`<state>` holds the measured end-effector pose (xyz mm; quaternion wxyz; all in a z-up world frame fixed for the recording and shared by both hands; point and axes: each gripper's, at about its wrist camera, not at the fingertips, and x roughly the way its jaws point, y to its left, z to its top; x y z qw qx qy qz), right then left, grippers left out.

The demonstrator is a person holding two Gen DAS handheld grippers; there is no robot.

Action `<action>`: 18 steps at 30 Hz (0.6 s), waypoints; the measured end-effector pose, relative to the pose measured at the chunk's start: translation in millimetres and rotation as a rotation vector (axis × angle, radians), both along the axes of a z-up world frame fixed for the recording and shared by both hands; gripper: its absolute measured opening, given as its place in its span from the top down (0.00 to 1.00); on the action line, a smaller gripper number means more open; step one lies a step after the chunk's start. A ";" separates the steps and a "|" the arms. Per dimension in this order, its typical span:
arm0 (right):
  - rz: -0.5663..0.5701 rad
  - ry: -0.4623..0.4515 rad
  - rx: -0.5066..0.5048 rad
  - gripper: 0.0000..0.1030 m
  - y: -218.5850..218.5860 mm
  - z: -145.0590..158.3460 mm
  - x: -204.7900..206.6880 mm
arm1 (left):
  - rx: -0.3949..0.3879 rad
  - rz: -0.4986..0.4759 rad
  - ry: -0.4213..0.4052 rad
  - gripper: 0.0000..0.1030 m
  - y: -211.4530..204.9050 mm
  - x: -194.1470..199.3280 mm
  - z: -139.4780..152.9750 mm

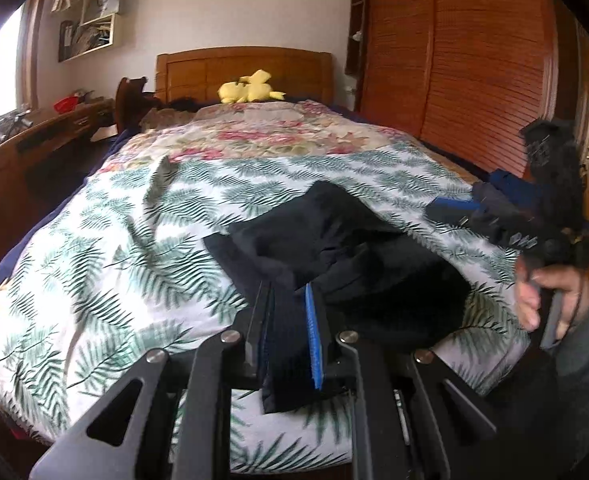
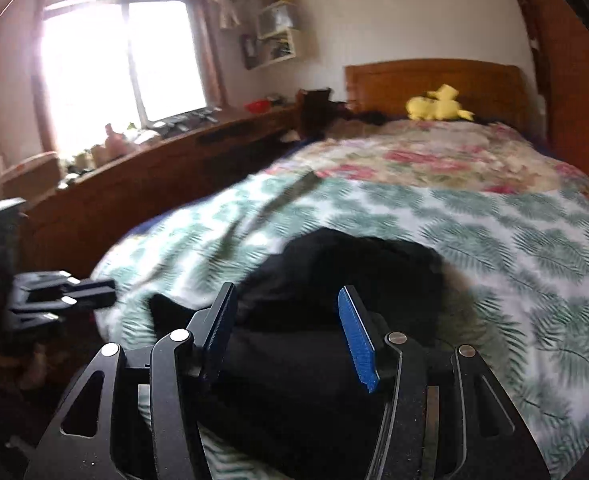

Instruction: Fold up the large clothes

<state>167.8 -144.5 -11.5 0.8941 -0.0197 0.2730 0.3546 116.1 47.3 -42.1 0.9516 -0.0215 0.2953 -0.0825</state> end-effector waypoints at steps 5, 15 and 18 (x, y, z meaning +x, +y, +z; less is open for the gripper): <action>-0.032 0.096 -0.065 0.53 -10.2 -32.2 14.2 | -0.006 -0.045 -0.009 0.84 -20.3 5.6 8.7; 0.011 0.162 -0.149 0.53 0.4 -73.7 8.6 | -0.003 -0.073 0.084 0.81 -35.7 22.6 -12.6; 0.013 0.162 -0.149 0.53 -0.4 -75.3 7.6 | 0.005 -0.075 0.121 0.81 -38.8 26.9 -23.9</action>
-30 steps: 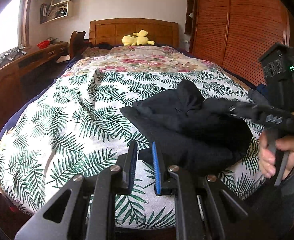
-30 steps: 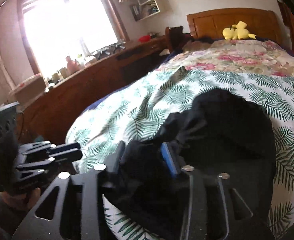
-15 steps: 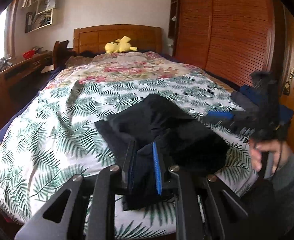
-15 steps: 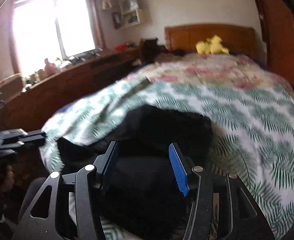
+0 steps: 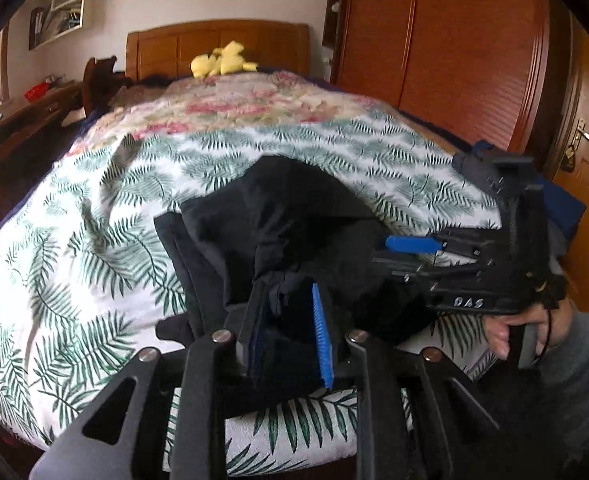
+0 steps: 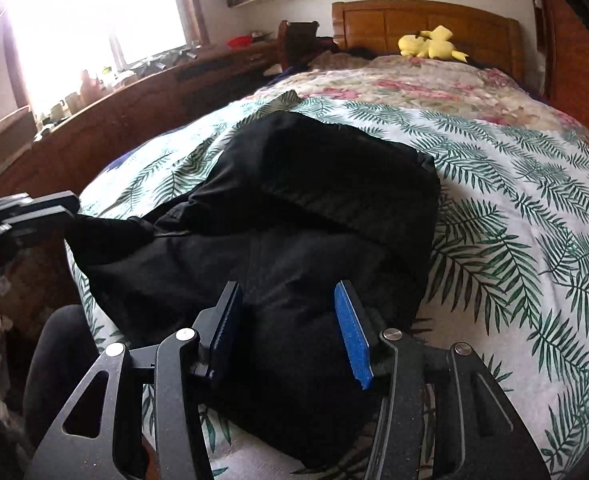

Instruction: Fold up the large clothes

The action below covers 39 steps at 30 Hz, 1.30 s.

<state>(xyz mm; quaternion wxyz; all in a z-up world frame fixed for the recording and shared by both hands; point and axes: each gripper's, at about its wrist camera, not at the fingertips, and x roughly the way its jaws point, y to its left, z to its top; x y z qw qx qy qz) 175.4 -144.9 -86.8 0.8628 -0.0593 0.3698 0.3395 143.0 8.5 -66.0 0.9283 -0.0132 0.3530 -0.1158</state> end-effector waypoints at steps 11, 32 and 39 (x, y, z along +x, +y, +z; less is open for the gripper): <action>-0.005 -0.031 -0.010 0.53 3.9 5.0 -3.6 | 0.011 -0.002 -0.034 0.95 0.4 -5.4 -10.6; 0.033 -0.031 -0.023 0.53 10.3 5.0 -7.4 | 0.013 0.099 -0.004 0.98 47.9 -41.9 -42.8; -0.031 0.025 -0.004 0.42 -2.5 -5.1 10.5 | -0.010 0.098 0.001 0.98 52.5 -40.3 -45.4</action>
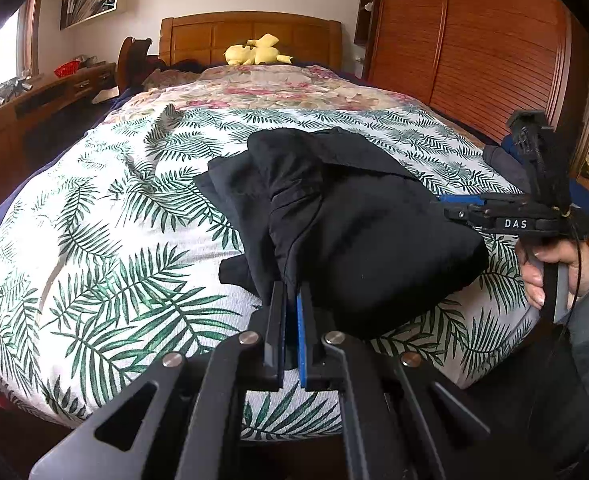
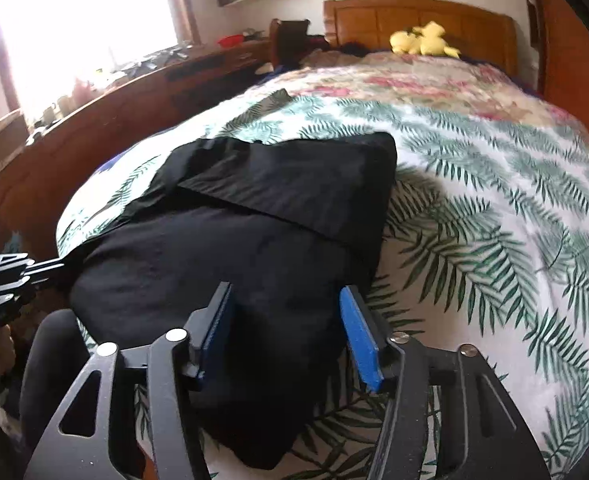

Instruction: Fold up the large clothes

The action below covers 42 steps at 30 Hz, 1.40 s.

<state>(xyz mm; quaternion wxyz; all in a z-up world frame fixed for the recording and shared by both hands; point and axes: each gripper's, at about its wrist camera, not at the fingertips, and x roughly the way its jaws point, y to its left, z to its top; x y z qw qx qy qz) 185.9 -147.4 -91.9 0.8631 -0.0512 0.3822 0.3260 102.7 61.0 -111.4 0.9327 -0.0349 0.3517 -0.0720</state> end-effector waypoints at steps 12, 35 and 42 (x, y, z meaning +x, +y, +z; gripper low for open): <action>-0.003 0.149 0.073 0.38 -4.4 -14.1 0.1 | -0.008 0.025 -0.041 0.98 14.7 0.2 3.7; -0.122 0.045 0.067 0.39 -6.7 10.7 62.7 | -0.012 0.047 -0.015 0.98 46.7 -1.4 -3.3; -0.133 0.153 0.112 0.24 -1.1 -20.0 127.9 | 0.031 0.076 0.025 0.95 42.0 -1.0 1.7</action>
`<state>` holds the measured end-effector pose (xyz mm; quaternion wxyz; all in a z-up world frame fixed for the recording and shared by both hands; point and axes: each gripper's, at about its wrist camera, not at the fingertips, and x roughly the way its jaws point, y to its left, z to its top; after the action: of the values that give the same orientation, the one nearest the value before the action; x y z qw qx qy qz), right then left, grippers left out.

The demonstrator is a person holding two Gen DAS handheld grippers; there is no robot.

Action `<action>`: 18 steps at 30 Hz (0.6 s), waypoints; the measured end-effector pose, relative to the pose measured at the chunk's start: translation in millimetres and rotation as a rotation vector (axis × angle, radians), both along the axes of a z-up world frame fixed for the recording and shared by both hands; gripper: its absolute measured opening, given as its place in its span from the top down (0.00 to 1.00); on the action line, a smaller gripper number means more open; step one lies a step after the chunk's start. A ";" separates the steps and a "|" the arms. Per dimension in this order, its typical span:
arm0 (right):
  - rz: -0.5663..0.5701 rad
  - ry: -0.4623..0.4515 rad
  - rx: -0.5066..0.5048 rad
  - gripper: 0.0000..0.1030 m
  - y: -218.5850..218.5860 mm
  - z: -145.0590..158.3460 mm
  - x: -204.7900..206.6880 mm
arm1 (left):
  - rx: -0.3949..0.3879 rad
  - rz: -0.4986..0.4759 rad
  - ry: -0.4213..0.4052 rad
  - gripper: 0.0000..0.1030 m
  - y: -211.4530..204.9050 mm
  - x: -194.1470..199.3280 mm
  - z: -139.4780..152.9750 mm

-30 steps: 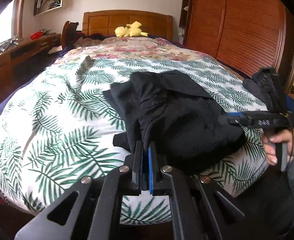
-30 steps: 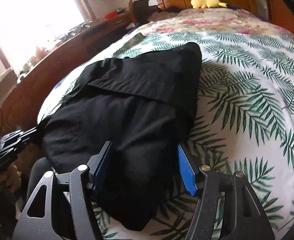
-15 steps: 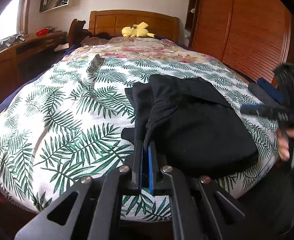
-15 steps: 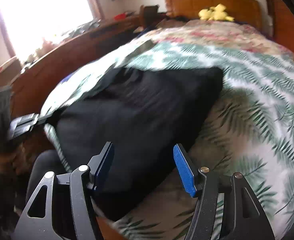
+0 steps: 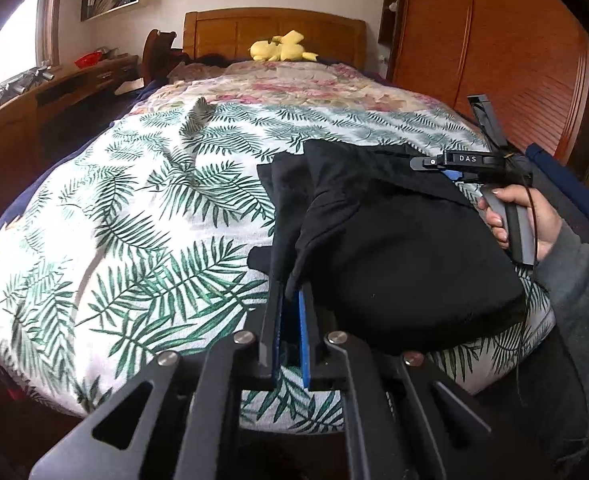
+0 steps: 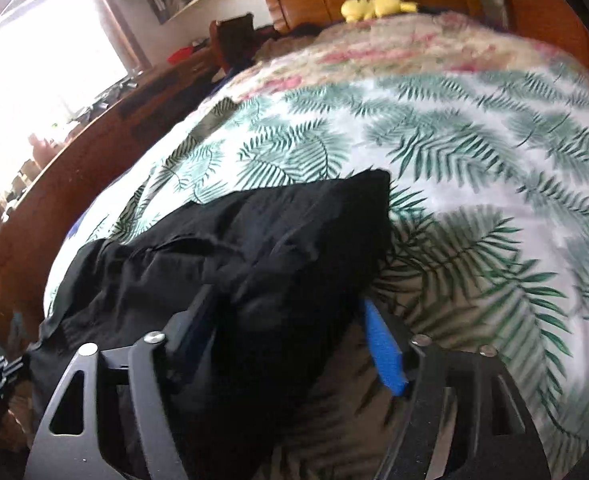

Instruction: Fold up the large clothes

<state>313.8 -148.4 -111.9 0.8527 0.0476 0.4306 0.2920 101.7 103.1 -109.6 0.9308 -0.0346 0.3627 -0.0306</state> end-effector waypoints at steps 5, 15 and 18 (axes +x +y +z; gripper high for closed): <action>0.024 0.002 0.016 0.18 3.4 -16.4 5.5 | 0.004 -0.012 0.011 0.86 3.0 -14.7 9.0; 0.022 0.017 0.050 0.17 -0.1 -26.1 6.2 | -0.010 -0.039 0.051 0.77 -3.5 -12.2 -9.8; 0.018 0.017 0.054 0.17 -1.6 -26.5 5.4 | -0.023 -0.033 0.069 0.75 -2.8 -4.5 -16.5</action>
<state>319.3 -150.0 -138.4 0.8446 0.0692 0.4302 0.3110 97.2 100.3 -126.1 0.9166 -0.0405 0.3948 -0.0489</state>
